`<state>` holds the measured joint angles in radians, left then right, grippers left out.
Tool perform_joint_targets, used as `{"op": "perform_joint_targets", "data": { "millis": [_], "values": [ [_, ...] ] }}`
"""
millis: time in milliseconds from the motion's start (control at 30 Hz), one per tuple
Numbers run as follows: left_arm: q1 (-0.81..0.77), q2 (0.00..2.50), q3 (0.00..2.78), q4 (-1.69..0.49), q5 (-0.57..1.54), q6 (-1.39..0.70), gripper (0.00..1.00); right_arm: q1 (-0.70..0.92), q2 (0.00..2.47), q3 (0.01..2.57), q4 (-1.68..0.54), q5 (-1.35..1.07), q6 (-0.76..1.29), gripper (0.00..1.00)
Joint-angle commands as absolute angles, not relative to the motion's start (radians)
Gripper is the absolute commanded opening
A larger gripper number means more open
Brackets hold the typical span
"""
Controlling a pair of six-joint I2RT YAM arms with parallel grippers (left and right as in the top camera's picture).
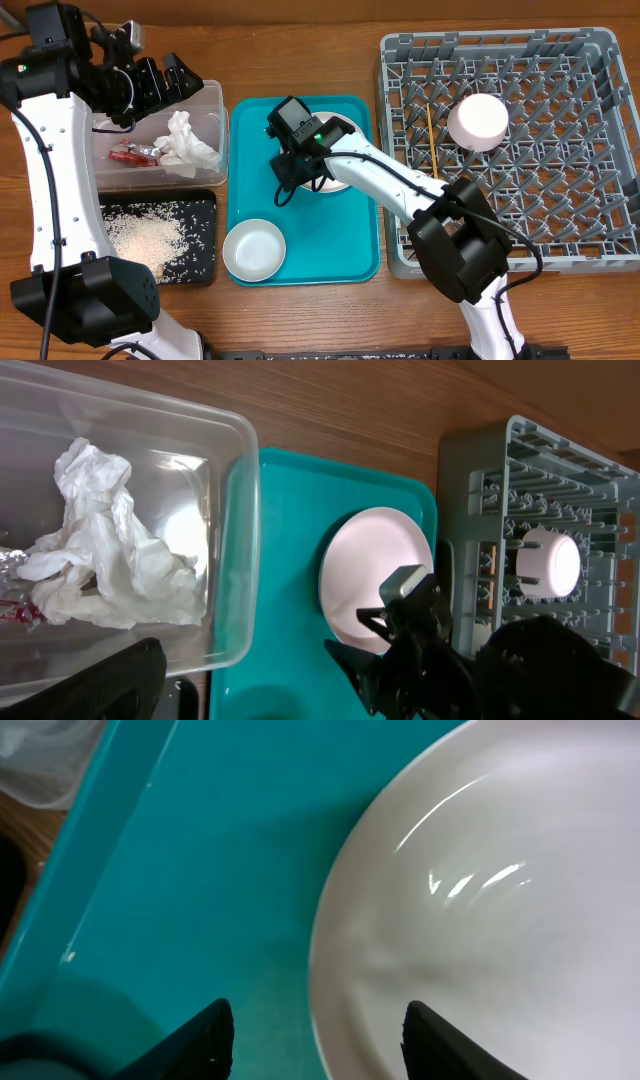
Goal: Sort waste into correct bins and load items into the dishwasher
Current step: 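Grasp the white plate's rim on the teal tray with right gripper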
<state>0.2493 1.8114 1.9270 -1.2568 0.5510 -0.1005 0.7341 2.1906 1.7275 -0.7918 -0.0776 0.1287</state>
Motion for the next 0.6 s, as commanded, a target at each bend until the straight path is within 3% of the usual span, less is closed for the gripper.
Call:
{"op": "perform_joint_targets", "data": {
  "millis": [0, 133, 200, 300, 433, 467, 567],
  "values": [
    [0.249, 1.809, 1.946, -1.256, 0.566, -0.090, 1.00, 0.749, 2.250, 1.721, -0.786, -0.038, 0.073, 0.56],
    [0.249, 1.809, 1.946, -1.256, 0.566, -0.090, 1.00, 0.764, 2.282, 1.721, -0.786, -0.038, 0.074, 0.56],
    [0.249, 1.809, 1.946, -1.256, 0.566, -0.090, 1.00, 0.767, 2.286, 1.721, -0.787, -0.038, 0.074, 0.49],
    [0.249, 1.809, 1.946, -1.256, 0.566, -0.090, 1.00, 0.767, 2.286, 1.721, -0.789, -0.037, 0.078, 0.28],
    [0.249, 1.809, 1.946, -1.256, 0.566, -0.090, 1.00, 0.767, 2.284, 1.732, -0.797, -0.039, 0.078, 0.12],
    [0.249, 1.809, 1.946, -1.256, 0.566, -0.090, 1.00, 0.767, 2.278, 1.755, -0.827, -0.052, 0.078, 0.04],
    [0.249, 1.809, 1.946, -1.256, 0.566, -0.090, 1.00, 0.767, 2.254, 1.807, -0.871, -0.113, 0.078, 0.04]
  ]
}}
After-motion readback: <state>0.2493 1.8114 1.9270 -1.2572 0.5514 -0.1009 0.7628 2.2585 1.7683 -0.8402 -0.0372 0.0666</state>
